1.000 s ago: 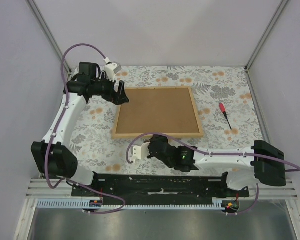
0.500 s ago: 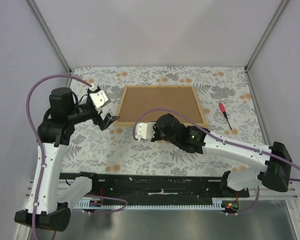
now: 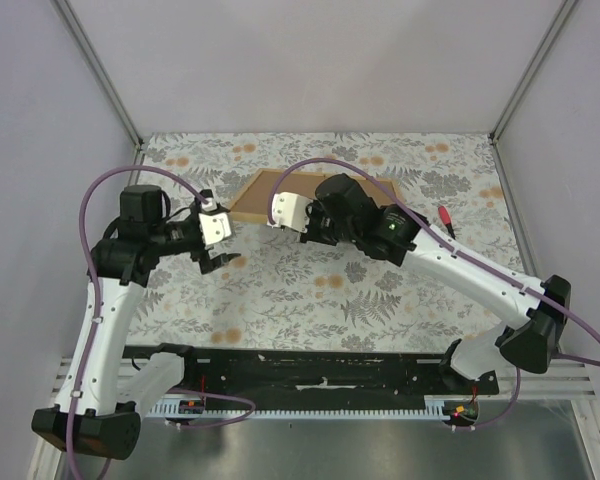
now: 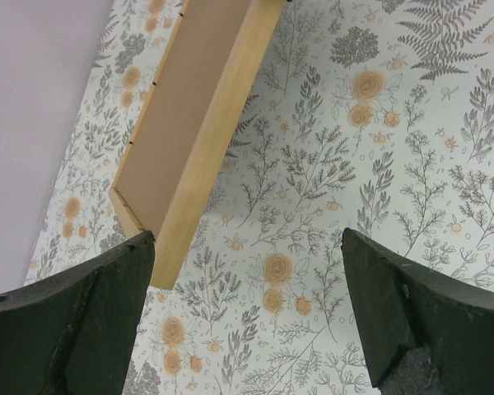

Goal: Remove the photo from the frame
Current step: Turn over the photo frame at the center of the board.

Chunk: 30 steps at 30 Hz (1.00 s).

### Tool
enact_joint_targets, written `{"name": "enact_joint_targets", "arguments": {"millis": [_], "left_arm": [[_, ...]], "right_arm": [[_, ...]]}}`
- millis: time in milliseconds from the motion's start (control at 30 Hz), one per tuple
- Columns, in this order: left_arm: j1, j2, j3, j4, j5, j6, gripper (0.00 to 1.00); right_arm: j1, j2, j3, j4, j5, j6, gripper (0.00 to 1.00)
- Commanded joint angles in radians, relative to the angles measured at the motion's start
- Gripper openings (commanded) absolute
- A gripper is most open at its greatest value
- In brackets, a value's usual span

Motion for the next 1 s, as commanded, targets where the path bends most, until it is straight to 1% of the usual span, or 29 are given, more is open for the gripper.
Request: {"name": "enact_joint_targets", "arguments": {"millis": [0, 67, 200, 367, 467, 533, 633, 733, 933, 967], "left_arm": [[-0.017, 0.011, -0.028, 0.074, -0.014, 0.071, 1.00], [-0.034, 0.022, -0.032, 0.114, -0.032, 0.054, 1.00], [-0.103, 0.046, -0.055, 0.221, -0.142, 0.014, 1.00], [-0.234, 0.100, -0.057, 0.267, -0.293, 0.025, 0.99], [-0.310, 0.138, -0.055, 0.272, -0.375, 0.046, 0.95], [-0.350, 0.158, -0.060, 0.283, -0.437, 0.055, 0.89], [-0.390, 0.173, -0.081, 0.316, -0.489, 0.054, 0.69], [-0.416, 0.186, -0.097, 0.339, -0.523, 0.048, 0.54], [-0.454, 0.195, -0.135, 0.399, -0.575, 0.022, 0.41], [-0.457, 0.200, -0.135, 0.407, -0.583, 0.011, 0.37]], "right_arm": [[-0.004, 0.018, 0.098, -0.046, -0.108, 0.122, 0.00], [-0.004, 0.025, 0.107, -0.057, -0.121, 0.125, 0.00], [-0.005, 0.027, 0.119, -0.074, -0.144, 0.126, 0.00], [-0.005, 0.022, 0.138, -0.098, -0.177, 0.126, 0.00], [-0.014, 0.024, 0.155, -0.109, -0.187, 0.130, 0.00], [-0.025, 0.027, 0.165, -0.115, -0.201, 0.134, 0.00], [-0.039, 0.026, 0.178, -0.123, -0.218, 0.136, 0.00], [-0.051, 0.022, 0.188, -0.129, -0.226, 0.136, 0.00], [-0.071, 0.006, 0.184, -0.137, -0.211, 0.123, 0.00], [-0.073, 0.001, 0.179, -0.138, -0.204, 0.116, 0.01]]}}
